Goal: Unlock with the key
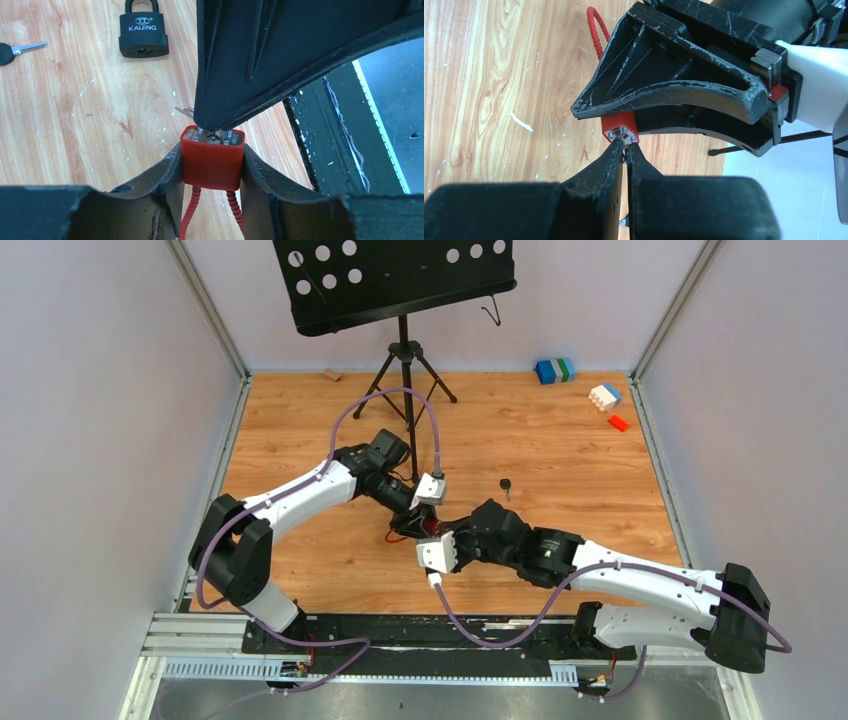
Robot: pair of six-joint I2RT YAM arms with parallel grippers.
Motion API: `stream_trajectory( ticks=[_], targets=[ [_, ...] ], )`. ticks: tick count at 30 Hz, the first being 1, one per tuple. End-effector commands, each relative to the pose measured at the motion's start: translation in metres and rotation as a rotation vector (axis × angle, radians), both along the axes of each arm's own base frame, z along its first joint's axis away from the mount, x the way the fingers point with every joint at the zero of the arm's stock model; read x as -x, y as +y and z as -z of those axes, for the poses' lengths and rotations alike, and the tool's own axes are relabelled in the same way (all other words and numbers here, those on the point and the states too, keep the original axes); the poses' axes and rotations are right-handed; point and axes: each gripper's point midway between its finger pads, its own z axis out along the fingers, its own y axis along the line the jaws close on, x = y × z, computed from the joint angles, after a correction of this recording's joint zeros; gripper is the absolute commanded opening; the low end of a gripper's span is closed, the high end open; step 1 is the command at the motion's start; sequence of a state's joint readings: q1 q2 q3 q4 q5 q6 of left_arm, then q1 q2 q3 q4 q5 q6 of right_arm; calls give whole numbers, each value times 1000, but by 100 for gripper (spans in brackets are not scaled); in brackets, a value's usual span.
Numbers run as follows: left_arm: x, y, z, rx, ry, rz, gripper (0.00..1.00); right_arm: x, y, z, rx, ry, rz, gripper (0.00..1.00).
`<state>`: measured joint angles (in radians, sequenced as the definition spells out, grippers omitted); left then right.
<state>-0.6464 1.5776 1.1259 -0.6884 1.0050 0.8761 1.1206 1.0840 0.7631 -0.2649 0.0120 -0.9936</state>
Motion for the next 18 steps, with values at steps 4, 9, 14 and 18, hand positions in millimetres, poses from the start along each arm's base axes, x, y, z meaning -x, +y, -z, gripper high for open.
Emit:
stream_trajectory(
  ticks=[4,9,14,18],
  targets=[
    [3,-9,-21,53,61,21,0,0,11,-12,-20,-133,-16,0],
    [6,-9,-23,52,79,10,0,5,16,-4,38,-219,-45,0],
    [5,-16,-28,78,50,-28,0,14,24,2,40,-184,-78,0],
    [10,-19,-32,98,37,-26,0,17,31,4,9,-149,-80,0]
  ],
)
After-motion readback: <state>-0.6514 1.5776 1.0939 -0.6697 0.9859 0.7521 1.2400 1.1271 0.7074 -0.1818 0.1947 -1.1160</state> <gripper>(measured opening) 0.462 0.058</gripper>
